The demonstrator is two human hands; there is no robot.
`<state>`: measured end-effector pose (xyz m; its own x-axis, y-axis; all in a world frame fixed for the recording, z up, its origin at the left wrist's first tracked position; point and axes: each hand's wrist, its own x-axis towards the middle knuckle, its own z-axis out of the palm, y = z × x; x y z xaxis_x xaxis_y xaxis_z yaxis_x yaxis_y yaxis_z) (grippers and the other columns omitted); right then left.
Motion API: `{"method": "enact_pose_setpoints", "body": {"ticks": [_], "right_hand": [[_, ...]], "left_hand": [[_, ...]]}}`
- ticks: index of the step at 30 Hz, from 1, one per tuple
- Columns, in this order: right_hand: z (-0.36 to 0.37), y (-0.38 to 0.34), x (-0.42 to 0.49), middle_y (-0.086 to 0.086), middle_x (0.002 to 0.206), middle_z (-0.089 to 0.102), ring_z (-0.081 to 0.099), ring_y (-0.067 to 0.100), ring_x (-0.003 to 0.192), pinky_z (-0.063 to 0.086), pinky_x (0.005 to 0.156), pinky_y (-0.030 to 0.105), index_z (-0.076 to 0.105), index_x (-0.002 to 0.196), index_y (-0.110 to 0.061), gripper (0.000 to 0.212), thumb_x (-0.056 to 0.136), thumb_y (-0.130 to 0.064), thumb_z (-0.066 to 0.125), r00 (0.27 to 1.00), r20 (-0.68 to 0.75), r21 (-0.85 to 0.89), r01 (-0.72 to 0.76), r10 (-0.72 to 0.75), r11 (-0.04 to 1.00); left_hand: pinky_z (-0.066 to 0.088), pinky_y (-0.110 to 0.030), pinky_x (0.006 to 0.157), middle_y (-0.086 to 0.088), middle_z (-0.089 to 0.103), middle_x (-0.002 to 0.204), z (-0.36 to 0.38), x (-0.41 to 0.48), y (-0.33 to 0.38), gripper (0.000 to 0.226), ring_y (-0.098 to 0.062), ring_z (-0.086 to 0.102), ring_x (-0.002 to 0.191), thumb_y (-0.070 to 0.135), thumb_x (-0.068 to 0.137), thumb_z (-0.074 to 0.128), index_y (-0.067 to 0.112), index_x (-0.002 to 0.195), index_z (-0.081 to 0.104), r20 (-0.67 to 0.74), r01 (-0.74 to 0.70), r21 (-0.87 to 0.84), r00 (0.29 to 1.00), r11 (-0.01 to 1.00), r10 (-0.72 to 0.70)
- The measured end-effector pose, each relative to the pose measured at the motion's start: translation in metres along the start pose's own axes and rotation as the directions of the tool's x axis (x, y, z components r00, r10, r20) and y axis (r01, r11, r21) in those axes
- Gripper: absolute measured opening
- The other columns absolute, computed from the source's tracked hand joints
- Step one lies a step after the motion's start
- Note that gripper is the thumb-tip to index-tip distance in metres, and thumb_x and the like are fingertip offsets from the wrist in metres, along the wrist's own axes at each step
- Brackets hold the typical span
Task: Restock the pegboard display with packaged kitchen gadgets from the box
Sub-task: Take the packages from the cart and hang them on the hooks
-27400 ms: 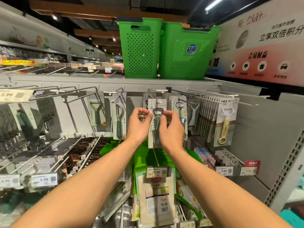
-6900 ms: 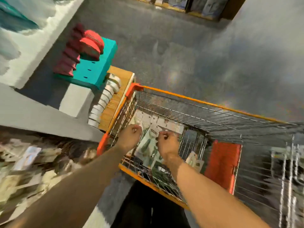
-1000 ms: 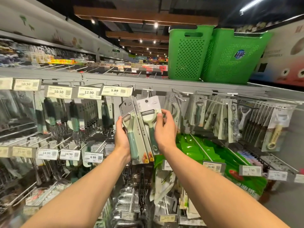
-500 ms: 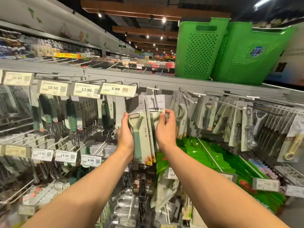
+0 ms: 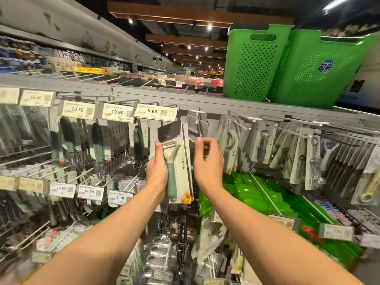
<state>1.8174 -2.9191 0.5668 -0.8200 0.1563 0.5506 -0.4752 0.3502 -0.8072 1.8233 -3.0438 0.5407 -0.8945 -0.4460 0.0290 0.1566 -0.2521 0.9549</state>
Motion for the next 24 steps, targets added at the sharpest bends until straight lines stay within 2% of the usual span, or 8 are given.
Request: {"method": "enact_pose_setpoints", "body": {"ticks": [3, 6, 8, 11, 12, 15, 19, 24], "right_hand": [[-0.004, -0.007, -0.014, -0.016, 0.086, 0.069, 0.065, 0.0, 0.079, 0.056, 0.073, 0.029, 0.063, 0.109, -0.033, 0.017, 0.104, -0.046, 0.053, 0.989, 0.127, 0.015, 0.076, -0.077, 0.997], [-0.006, -0.009, -0.022, -0.014, 0.08, 0.068, 0.064, 0.001, 0.074, 0.055, 0.071, 0.029, 0.065, 0.106, -0.027, 0.018, 0.105, -0.041, 0.053, 0.99, 0.094, 0.044, 0.1, -0.104, 0.994], [-0.008, -0.011, -0.026, -0.012, 0.077, 0.065, 0.059, 0.002, 0.069, 0.053, 0.069, 0.032, 0.063, 0.105, -0.026, 0.019, 0.106, -0.042, 0.051, 0.992, 0.067, 0.054, 0.103, -0.107, 0.993], [-0.012, -0.012, -0.031, -0.01, 0.08, 0.065, 0.059, 0.003, 0.071, 0.052, 0.071, 0.031, 0.059, 0.108, -0.029, 0.018, 0.108, -0.042, 0.047, 0.994, 0.04, 0.055, 0.099, -0.101, 0.994], [-0.012, -0.011, -0.033, -0.01, 0.082, 0.065, 0.06, 0.004, 0.075, 0.052, 0.074, 0.031, 0.058, 0.109, -0.03, 0.016, 0.108, -0.041, 0.046, 0.995, 0.026, 0.05, 0.092, -0.093, 0.995], [-0.016, -0.01, -0.035, -0.009, 0.082, 0.064, 0.059, 0.008, 0.078, 0.049, 0.074, 0.028, 0.055, 0.112, -0.033, 0.013, 0.109, -0.039, 0.043, 0.999, -0.006, 0.046, 0.055, -0.054, 0.997], [-0.022, -0.009, -0.029, -0.008, 0.084, 0.064, 0.059, 0.008, 0.08, 0.048, 0.074, 0.031, 0.056, 0.112, -0.028, 0.015, 0.11, -0.033, 0.043, 0.998, -0.062, 0.036, 0.032, -0.03, 0.999], [-0.019, 0.0, -0.014, -0.003, 0.09, 0.066, 0.061, 0.018, 0.088, 0.049, 0.08, 0.036, 0.059, 0.114, -0.026, 0.019, 0.109, -0.034, 0.042, 0.995, -0.1, 0.031, -0.023, 0.026, 0.999]], "left_hand": [[0.061, -0.045, 0.09, -0.009, 0.081, 0.098, 0.002, -0.011, 0.006, 0.066, -0.03, 0.077, 0.095, 0.069, 0.104, 0.038, 0.015, 0.107, 0.077, -0.023, -0.009, -0.016, 1.0, 1.0, 0.008], [0.059, -0.035, 0.075, -0.007, 0.078, 0.101, 0.001, -0.02, 0.009, 0.051, -0.023, 0.075, 0.091, 0.057, 0.109, 0.037, 0.019, 0.107, 0.072, -0.036, -0.046, -0.021, 0.998, 0.999, 0.045], [0.056, -0.034, 0.072, -0.008, 0.077, 0.102, -0.002, -0.021, 0.008, 0.047, -0.021, 0.074, 0.089, 0.054, 0.111, 0.036, 0.021, 0.103, 0.069, -0.046, -0.05, -0.022, 0.998, 0.998, 0.049], [0.06, -0.042, 0.088, -0.008, 0.077, 0.106, -0.004, -0.023, 0.006, 0.047, -0.026, 0.074, 0.099, 0.054, 0.111, 0.036, 0.022, 0.101, 0.068, -0.075, -0.025, -0.06, 0.997, 0.998, 0.02], [0.059, -0.042, 0.09, -0.007, 0.077, 0.105, -0.004, -0.024, 0.006, 0.047, -0.026, 0.074, 0.1, 0.055, 0.111, 0.036, 0.022, 0.101, 0.068, -0.075, -0.018, -0.068, 0.997, 0.998, 0.013], [0.055, -0.034, 0.08, -0.003, 0.075, 0.103, -0.001, -0.029, 0.01, 0.046, -0.02, 0.071, 0.097, 0.054, 0.111, 0.034, 0.023, 0.099, 0.066, -0.07, -0.03, -0.061, 0.997, 0.998, 0.026], [0.052, -0.037, 0.096, 0.003, 0.073, 0.105, 0.004, -0.03, 0.013, 0.046, -0.018, 0.069, 0.103, 0.056, 0.111, 0.032, 0.026, 0.097, 0.065, -0.039, -0.051, -0.016, 0.998, 0.999, 0.05], [0.05, -0.048, 0.11, -0.001, 0.076, 0.115, 0.013, -0.021, 0.009, 0.05, -0.022, 0.069, 0.112, 0.059, 0.109, 0.034, 0.023, 0.112, 0.068, -0.017, -0.064, 0.016, 0.998, 0.998, 0.065]]}}
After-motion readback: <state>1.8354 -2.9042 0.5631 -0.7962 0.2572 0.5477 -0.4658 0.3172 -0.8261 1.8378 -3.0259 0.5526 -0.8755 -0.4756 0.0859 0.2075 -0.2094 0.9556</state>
